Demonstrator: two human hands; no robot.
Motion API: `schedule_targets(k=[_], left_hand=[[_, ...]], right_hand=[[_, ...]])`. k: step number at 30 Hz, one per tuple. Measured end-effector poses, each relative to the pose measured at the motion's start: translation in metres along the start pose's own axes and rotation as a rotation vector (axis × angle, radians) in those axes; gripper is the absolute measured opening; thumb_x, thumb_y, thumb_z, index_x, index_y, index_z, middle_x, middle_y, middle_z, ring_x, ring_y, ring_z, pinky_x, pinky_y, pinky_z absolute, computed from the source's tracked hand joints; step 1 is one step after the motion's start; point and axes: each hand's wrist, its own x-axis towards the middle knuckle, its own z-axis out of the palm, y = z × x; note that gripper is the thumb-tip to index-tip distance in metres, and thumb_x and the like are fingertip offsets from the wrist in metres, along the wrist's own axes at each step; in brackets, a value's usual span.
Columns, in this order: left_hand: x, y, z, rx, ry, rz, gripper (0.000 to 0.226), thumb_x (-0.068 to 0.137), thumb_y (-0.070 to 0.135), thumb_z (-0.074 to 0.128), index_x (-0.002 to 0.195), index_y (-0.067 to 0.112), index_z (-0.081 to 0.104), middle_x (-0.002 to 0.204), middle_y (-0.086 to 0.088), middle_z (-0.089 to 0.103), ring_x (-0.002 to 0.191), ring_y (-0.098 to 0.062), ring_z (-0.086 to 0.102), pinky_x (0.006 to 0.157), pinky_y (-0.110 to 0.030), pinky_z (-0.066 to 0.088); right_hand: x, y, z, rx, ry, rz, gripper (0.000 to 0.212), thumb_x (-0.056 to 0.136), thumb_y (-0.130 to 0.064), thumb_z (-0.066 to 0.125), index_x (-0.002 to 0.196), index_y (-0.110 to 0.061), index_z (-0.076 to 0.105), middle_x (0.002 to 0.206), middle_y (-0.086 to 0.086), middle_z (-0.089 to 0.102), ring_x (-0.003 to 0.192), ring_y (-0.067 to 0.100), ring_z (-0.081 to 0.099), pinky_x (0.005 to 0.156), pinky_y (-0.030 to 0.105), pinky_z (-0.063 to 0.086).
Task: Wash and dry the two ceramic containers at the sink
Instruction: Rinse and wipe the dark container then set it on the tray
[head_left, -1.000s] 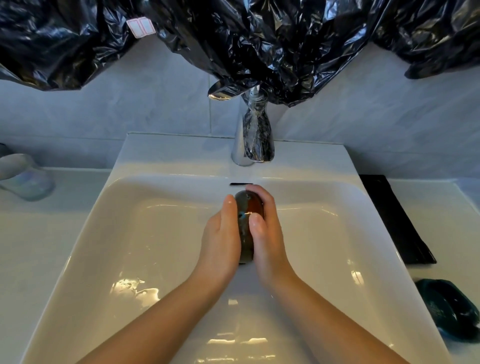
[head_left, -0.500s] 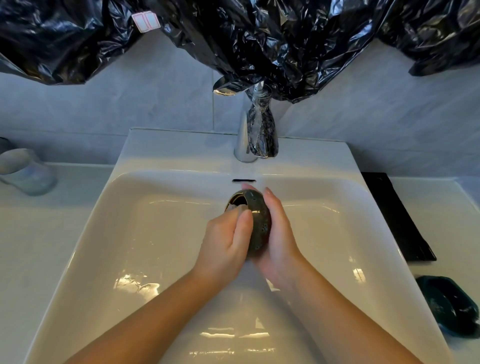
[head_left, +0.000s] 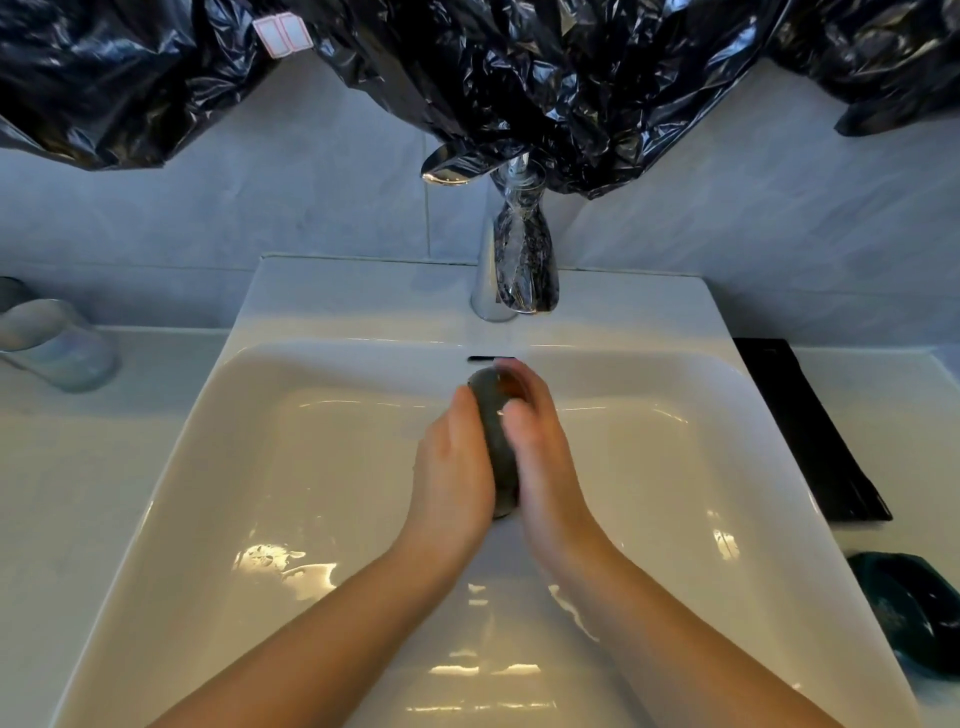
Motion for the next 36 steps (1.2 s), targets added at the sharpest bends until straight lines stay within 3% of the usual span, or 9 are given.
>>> schedule_targets(k=[3, 5, 8, 14, 18, 22, 25, 31, 36], left_hand=[[0.0, 0.016, -0.001, -0.276, -0.105, -0.257, 0.042, 0.097, 0.03, 0.034, 0.078, 0.017, 0.069, 0.071, -0.007, 0.068, 0.071, -0.018, 0.068, 0.067, -0.034, 0.055], [-0.002, 0.023, -0.007, -0.31, -0.223, -0.269, 0.038, 0.095, 0.026, 0.033, 0.086, 0.008, 0.066, 0.073, -0.009, 0.069, 0.07, -0.018, 0.067, 0.061, -0.027, 0.056], [0.002, 0.02, -0.013, -0.169, -0.302, -0.166, 0.024, 0.095, 0.023, 0.044, 0.105, 0.011, 0.061, 0.099, -0.015, 0.07, 0.094, -0.028, 0.068, 0.08, -0.041, 0.058], [-0.01, 0.014, -0.038, 0.134, -0.332, 0.407, 0.05, 0.084, 0.02, 0.062, 0.128, 0.032, 0.042, 0.123, 0.005, 0.054, 0.114, -0.01, 0.058, 0.091, -0.023, 0.05], [0.002, 0.008, -0.062, 0.564, -0.413, 0.89, 0.043, 0.091, 0.013, 0.056, 0.134, 0.015, 0.052, 0.142, -0.009, 0.033, 0.132, -0.016, 0.044, 0.105, -0.024, 0.04], [0.014, 0.016, -0.066, 0.758, -0.38, 1.172, 0.028, 0.092, 0.012, 0.062, 0.119, 0.01, 0.066, 0.125, -0.014, 0.058, 0.11, -0.022, 0.061, 0.086, -0.036, 0.053], [0.024, 0.019, -0.06, 0.884, -0.403, 1.296, 0.026, 0.095, 0.021, 0.057, 0.112, 0.007, 0.071, 0.116, -0.009, 0.069, 0.109, -0.024, 0.063, 0.094, -0.037, 0.049], [0.029, 0.015, -0.047, 1.02, -0.379, 1.164, 0.036, 0.094, 0.032, 0.05, 0.114, 0.006, 0.067, 0.111, -0.006, 0.069, 0.104, -0.024, 0.06, 0.086, -0.033, 0.044], [0.024, 0.017, -0.035, 0.996, -0.331, 0.815, 0.043, 0.093, 0.042, 0.04, 0.083, 0.009, 0.066, 0.075, -0.006, 0.064, 0.07, -0.026, 0.057, 0.065, -0.031, 0.042]], right_hand=[[0.0, 0.004, -0.007, -0.346, -0.02, -0.262, 0.056, 0.077, -0.05, 0.053, 0.131, -0.038, 0.044, 0.129, -0.006, 0.054, 0.119, 0.007, 0.056, 0.094, 0.022, 0.05], [0.001, -0.001, -0.008, -0.168, 0.03, -0.214, 0.054, 0.074, -0.049, 0.054, 0.126, -0.039, 0.047, 0.123, -0.005, 0.058, 0.112, 0.004, 0.06, 0.086, 0.019, 0.051], [0.002, -0.004, -0.008, 0.257, 0.079, -0.009, 0.062, 0.069, -0.051, 0.058, 0.126, -0.026, 0.055, 0.122, 0.01, 0.065, 0.109, 0.021, 0.066, 0.082, 0.032, 0.056], [-0.002, -0.013, -0.01, 0.6, 0.032, 0.291, 0.064, 0.08, -0.057, 0.045, 0.115, -0.01, 0.069, 0.113, 0.016, 0.071, 0.103, 0.028, 0.068, 0.087, 0.04, 0.052], [0.0, -0.015, -0.014, 0.696, -0.014, 0.337, 0.063, 0.078, -0.061, 0.041, 0.103, -0.015, 0.076, 0.106, 0.015, 0.073, 0.094, 0.027, 0.069, 0.085, 0.04, 0.047], [-0.001, -0.014, -0.013, 0.758, -0.046, 0.391, 0.063, 0.082, -0.063, 0.038, 0.097, -0.014, 0.076, 0.097, 0.013, 0.071, 0.093, 0.027, 0.064, 0.085, 0.041, 0.047], [-0.002, -0.014, -0.01, 0.772, -0.07, 0.411, 0.06, 0.077, -0.061, 0.044, 0.093, -0.014, 0.077, 0.089, 0.01, 0.07, 0.079, 0.022, 0.066, 0.074, 0.036, 0.052], [0.002, -0.012, -0.008, 0.763, -0.058, 0.375, 0.055, 0.078, -0.057, 0.047, 0.097, -0.012, 0.072, 0.088, 0.008, 0.062, 0.078, 0.018, 0.056, 0.071, 0.033, 0.045], [-0.001, -0.004, -0.007, 0.489, 0.016, 0.282, 0.049, 0.08, -0.052, 0.053, 0.108, -0.012, 0.063, 0.085, 0.011, 0.069, 0.082, 0.025, 0.065, 0.071, 0.037, 0.054]])
